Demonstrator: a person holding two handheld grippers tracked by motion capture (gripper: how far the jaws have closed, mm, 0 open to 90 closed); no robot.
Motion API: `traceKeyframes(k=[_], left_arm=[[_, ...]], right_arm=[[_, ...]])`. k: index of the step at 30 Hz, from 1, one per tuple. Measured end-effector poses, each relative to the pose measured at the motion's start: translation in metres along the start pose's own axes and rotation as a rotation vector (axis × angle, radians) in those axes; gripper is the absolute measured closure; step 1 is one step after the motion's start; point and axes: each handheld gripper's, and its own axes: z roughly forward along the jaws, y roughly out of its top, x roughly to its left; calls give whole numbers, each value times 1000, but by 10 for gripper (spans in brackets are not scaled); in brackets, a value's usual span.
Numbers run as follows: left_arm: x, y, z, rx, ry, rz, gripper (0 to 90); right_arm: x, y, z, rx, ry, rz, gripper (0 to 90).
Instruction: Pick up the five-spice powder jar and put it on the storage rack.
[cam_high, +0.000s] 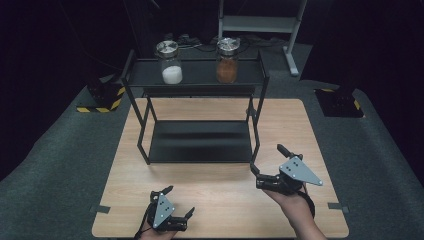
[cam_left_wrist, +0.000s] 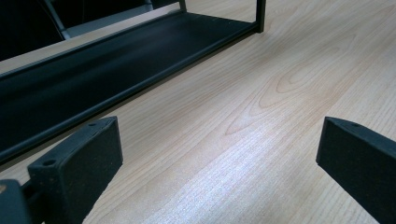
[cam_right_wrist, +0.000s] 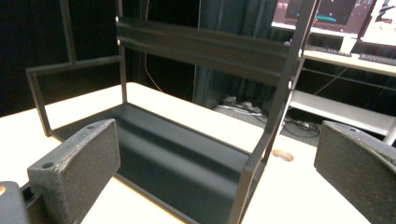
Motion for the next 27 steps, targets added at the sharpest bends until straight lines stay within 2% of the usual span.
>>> traceKeyframes(k=[12,17,27], left_arm=[[-2,1,1,4,10,1,6],[-5,2,1,9,19,13,6],[-5,0,0,-2,30,-4,6]], right_arm=[[4,-36,-8,74,-19,-14,0],[4,-50,-11,100,-35,-16,0],[1,-80,-13,199,-61,-28,0]])
